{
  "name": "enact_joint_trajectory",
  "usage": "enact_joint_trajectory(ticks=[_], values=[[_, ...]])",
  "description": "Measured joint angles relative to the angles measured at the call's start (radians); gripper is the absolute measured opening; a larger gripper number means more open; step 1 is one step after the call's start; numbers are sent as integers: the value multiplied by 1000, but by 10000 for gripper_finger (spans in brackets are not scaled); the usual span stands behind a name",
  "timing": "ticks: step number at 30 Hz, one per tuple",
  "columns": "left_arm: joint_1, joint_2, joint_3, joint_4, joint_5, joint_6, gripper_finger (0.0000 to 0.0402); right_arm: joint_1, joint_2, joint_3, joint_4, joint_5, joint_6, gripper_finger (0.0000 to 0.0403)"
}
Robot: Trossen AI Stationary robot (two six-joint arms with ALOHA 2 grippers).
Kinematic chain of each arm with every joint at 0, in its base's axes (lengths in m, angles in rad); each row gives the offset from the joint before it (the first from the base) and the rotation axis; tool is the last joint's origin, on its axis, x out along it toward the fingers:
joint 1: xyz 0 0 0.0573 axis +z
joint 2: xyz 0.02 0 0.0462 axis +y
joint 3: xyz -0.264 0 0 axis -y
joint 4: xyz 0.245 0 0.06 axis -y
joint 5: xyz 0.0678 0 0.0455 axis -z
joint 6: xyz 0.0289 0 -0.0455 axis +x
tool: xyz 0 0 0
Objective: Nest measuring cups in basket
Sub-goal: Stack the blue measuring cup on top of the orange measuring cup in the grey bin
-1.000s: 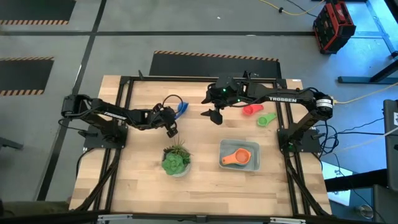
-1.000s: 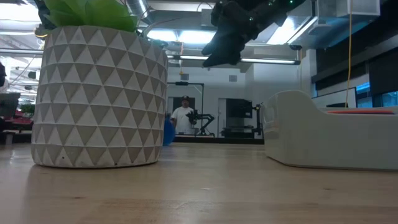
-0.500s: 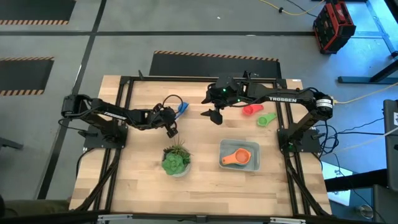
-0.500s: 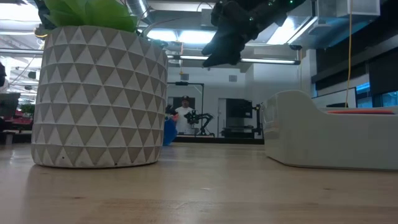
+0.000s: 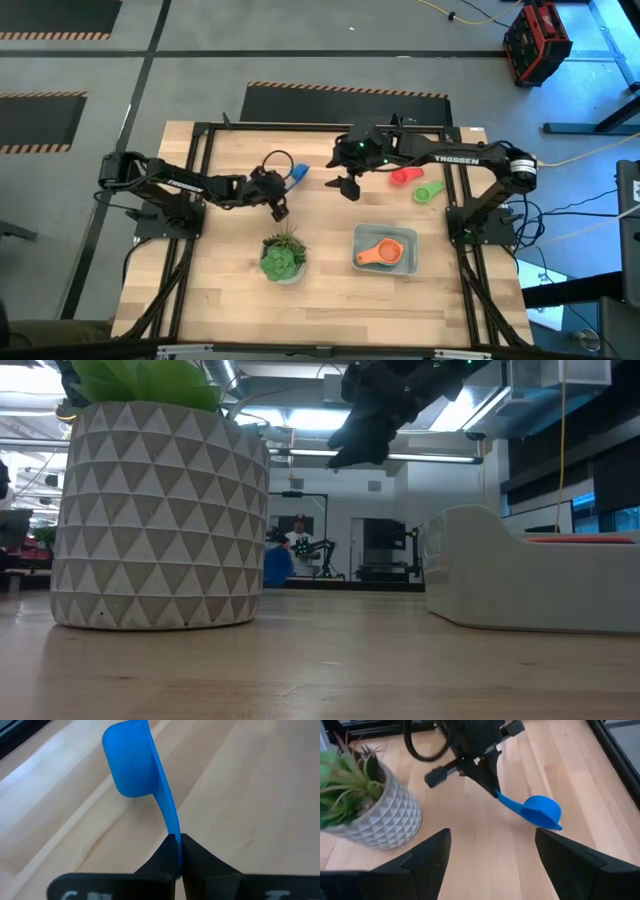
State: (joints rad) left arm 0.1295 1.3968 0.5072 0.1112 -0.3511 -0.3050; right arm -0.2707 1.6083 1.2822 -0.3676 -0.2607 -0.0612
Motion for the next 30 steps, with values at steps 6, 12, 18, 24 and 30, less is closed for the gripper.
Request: enact_joint_trajectory(ticks=[6,12,18,24,30], values=[[0,0,0,184,106,-2,2,-14,-60,0,-110,3,-42,294],[0,0,0,383,280,-20,1,-23,-112,1,-192,11,-53,294],[0,0,0,454,395,-129,1,-19,-119,1,-196,17,-60,294],[0,0,0,469,496,-261,1,11,-119,1,-191,170,-184,294],[-1,0,0,526,527,-355,0,59,-112,1,-178,191,-179,294]])
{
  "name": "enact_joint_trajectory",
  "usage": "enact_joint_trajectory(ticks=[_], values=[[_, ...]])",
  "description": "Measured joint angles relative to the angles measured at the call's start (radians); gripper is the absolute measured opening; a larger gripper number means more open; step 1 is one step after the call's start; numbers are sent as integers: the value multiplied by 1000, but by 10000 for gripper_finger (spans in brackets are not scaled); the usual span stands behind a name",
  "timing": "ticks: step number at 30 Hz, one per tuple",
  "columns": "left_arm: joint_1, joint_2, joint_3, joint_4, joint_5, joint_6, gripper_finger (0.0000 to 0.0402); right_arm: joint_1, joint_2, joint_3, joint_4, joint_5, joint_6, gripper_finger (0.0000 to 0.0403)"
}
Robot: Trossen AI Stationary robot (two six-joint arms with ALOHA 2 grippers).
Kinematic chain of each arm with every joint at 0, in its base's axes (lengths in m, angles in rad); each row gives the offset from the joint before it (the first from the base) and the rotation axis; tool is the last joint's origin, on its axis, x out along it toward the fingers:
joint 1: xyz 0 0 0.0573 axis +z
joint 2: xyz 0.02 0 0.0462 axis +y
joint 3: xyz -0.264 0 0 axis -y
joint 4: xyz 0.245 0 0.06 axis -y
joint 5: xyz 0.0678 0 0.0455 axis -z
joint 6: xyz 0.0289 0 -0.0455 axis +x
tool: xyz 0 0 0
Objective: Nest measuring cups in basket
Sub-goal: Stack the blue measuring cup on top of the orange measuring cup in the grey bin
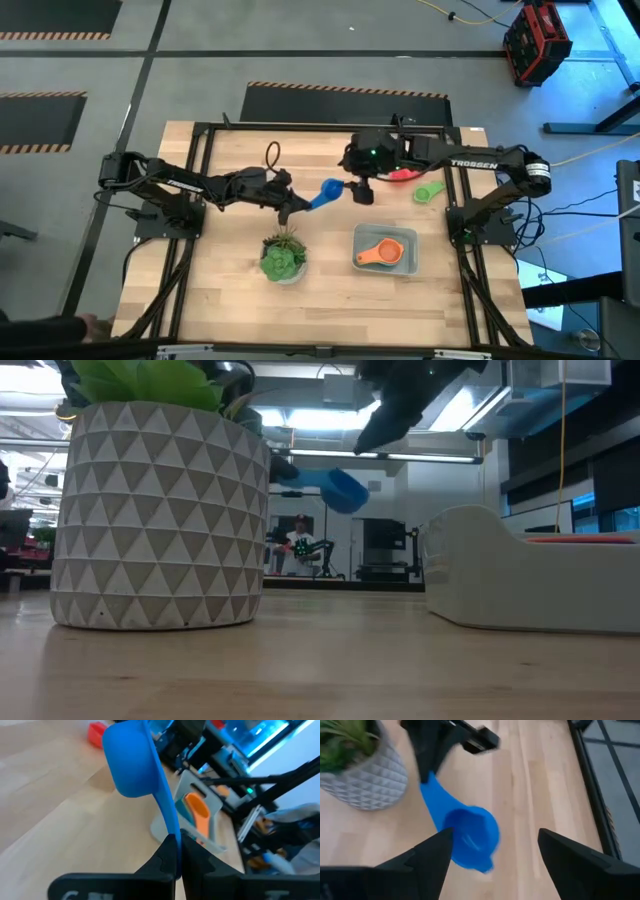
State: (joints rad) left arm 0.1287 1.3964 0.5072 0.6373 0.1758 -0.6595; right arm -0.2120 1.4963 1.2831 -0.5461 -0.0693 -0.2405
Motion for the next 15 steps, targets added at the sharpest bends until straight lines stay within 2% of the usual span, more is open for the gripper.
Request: enact_joint_trajectory(ticks=[6,11,15], values=[[0,0,0,66,9,-20,0,40,20,1,33,8,0,294],[-1,0,0,85,23,-21,0,58,66,0,35,129,-5,294],[-1,0,0,86,22,-21,1,63,82,0,45,165,-26,288]])
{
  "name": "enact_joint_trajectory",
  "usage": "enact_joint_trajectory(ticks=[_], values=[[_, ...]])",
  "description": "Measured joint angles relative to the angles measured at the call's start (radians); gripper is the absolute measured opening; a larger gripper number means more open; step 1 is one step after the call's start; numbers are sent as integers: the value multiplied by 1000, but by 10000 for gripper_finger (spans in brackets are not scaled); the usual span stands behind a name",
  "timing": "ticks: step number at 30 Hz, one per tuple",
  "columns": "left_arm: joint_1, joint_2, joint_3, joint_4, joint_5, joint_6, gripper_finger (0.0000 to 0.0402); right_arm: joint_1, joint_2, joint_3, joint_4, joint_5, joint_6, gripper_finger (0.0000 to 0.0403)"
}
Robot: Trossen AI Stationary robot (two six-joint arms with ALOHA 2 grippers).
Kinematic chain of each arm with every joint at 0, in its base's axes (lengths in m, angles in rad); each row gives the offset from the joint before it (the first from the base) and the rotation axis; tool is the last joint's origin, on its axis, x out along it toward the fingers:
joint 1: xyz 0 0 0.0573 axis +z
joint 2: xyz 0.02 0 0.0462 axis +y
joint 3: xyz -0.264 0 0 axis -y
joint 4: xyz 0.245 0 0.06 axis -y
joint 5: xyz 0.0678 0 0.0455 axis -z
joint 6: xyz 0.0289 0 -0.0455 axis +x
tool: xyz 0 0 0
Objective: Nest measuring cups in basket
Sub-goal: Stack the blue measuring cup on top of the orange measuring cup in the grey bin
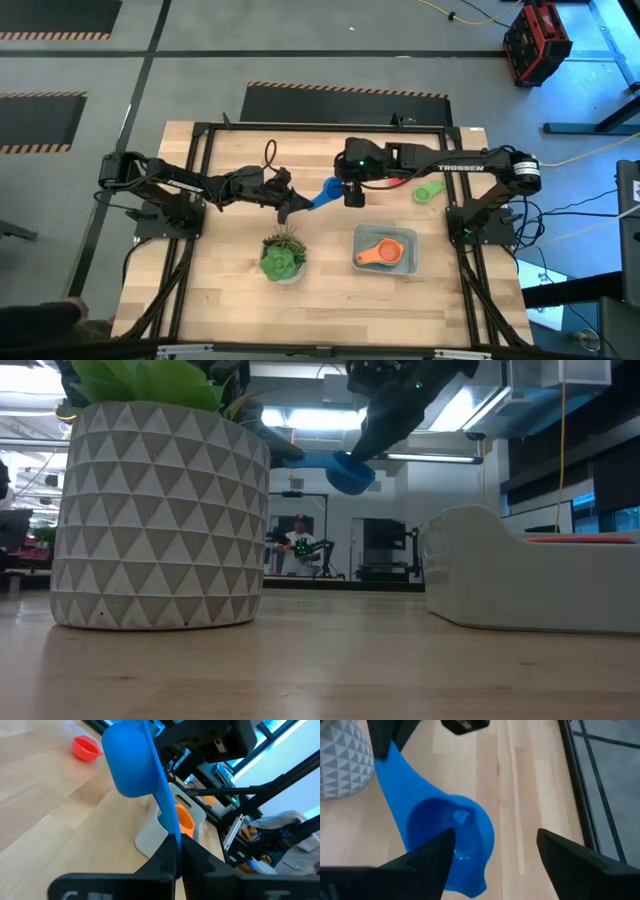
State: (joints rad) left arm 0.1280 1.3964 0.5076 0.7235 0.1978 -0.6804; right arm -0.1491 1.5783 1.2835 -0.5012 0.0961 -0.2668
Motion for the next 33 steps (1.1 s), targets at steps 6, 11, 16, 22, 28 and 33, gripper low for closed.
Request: enact_joint_trajectory(ticks=[6,11,16,22,28,33], values=[[0,0,0,1,0,0,1,2,1,-1,12,1,-4,227],[0,0,0,6,0,1,2,2,9,-1,8,1,-4,160],[0,0,0,6,-1,1,2,2,12,-1,11,1,-4,101],[0,0,1,8,-3,1,7,2,12,-1,11,0,-4,45],[-1,0,4,16,-8,0,12,2,14,-1,12,5,-4,16],[-1,0,4,9,-7,2,27,2,14,-1,6,4,0,22]])
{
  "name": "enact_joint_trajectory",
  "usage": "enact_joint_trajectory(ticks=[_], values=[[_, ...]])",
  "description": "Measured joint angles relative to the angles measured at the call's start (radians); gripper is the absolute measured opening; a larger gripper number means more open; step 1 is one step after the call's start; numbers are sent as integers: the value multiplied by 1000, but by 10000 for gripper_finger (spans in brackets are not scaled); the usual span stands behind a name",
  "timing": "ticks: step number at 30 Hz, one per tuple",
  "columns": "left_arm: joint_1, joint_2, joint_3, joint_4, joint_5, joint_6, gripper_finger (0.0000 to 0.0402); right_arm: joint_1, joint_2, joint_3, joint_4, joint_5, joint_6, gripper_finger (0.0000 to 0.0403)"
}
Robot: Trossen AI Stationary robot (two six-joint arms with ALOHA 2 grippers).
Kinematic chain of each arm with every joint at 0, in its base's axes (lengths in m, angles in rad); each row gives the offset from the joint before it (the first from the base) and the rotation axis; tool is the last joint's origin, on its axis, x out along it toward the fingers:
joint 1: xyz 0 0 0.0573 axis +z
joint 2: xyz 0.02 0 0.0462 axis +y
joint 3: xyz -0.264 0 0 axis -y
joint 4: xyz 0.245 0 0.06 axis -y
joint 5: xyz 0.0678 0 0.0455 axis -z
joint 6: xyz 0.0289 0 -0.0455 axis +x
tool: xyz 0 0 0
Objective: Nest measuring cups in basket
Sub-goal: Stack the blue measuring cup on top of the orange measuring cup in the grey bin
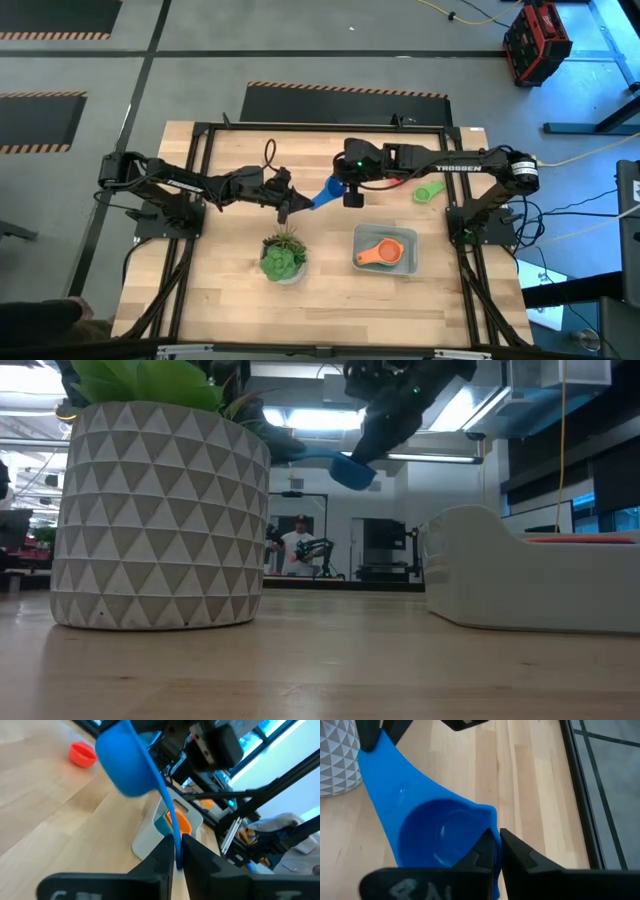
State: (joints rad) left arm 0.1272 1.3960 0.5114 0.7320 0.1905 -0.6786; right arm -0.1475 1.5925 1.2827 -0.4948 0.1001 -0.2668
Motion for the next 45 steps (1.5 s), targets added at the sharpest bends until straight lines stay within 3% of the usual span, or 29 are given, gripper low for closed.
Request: enact_joint_trajectory(ticks=[9,18,24,31,38,45], values=[[0,0,-2,-8,-1,0,82,0,-1,14,-43,-5,12,18],[1,2,-5,-12,-7,2,103,14,-8,245,-498,-17,172,18],[1,2,-5,-9,-5,47,101,123,-15,339,-714,-52,390,18],[1,2,-5,-7,-5,60,103,332,-80,228,-734,-49,722,19],[1,2,-5,-6,-4,60,103,519,-138,53,-730,46,1075,19],[1,1,-4,-5,-3,61,101,567,-143,-131,-617,40,1171,19]])
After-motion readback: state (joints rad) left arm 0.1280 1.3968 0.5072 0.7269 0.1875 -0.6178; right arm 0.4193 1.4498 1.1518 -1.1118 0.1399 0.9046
